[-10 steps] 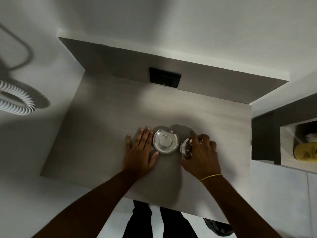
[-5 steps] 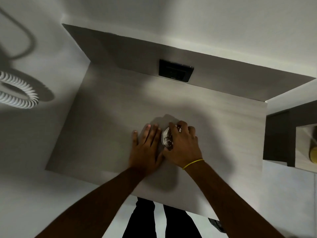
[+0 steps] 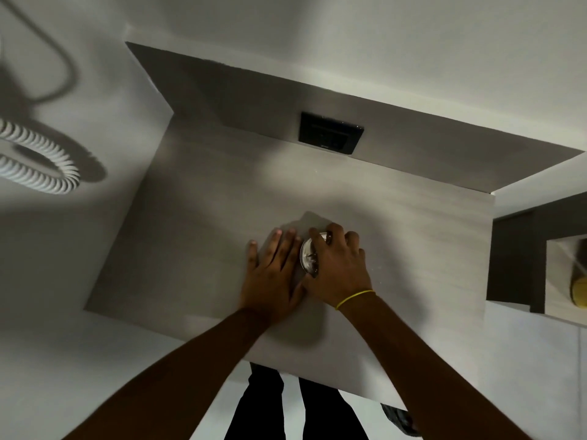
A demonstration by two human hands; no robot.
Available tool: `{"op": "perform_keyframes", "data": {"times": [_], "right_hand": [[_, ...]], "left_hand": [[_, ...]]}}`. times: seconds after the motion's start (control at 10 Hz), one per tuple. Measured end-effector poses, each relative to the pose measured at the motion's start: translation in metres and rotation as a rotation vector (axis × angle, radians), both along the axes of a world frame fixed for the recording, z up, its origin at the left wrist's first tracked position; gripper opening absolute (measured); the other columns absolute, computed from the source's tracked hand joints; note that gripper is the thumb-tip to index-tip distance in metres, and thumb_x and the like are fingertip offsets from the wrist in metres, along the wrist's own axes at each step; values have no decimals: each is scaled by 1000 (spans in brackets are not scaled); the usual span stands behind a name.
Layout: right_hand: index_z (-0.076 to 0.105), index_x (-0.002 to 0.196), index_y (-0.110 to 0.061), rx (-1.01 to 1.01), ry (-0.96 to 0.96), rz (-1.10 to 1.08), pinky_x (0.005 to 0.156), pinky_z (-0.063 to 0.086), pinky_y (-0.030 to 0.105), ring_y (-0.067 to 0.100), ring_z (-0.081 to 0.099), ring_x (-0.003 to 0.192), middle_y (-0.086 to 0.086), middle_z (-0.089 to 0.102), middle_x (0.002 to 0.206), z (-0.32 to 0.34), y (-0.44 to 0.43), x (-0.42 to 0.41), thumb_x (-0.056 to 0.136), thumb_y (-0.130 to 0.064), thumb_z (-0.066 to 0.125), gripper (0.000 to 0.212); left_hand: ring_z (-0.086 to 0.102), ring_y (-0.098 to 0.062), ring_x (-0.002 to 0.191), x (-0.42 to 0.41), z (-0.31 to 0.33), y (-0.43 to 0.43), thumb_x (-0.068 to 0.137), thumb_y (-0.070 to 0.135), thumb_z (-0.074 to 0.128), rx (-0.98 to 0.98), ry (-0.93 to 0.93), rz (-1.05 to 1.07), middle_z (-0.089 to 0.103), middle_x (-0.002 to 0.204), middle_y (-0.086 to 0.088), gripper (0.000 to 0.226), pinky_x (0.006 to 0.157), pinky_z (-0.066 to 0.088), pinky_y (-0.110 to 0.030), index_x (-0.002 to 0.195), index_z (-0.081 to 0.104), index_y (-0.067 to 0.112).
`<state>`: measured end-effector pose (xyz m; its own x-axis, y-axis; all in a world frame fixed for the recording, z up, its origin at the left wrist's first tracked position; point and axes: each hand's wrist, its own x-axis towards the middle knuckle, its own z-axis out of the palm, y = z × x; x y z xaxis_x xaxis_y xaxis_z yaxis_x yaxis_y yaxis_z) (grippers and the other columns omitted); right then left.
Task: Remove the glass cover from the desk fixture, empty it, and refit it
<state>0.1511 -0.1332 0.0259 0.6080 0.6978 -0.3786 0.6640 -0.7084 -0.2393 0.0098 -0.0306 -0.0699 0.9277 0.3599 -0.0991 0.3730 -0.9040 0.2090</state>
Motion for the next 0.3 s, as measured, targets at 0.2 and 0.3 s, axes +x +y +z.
{"op": "perform_keyframes", "data": {"times": [0.2, 0.3], "right_hand": [[32, 158, -32, 17, -20, -20, 101, 47, 55, 41, 36, 142, 8, 34, 162, 14, -10, -1, 69, -63, 58, 98], [22, 164, -29, 177, -27, -90, 111, 46, 57, 38, 28, 154, 6, 26, 172, 29, -20, -3, 79, -59, 55, 96]], "left_hand": [[17, -37, 171, -4, 18, -1, 105, 58, 35, -64, 14, 26, 21, 184, -12, 83, 127, 21, -77, 174, 27, 13], [15, -37, 170, -6, 39, 0, 107, 52, 38, -77, -76, 195, 20, 184, -13, 77, 128, 22, -77, 174, 24, 15]]}}
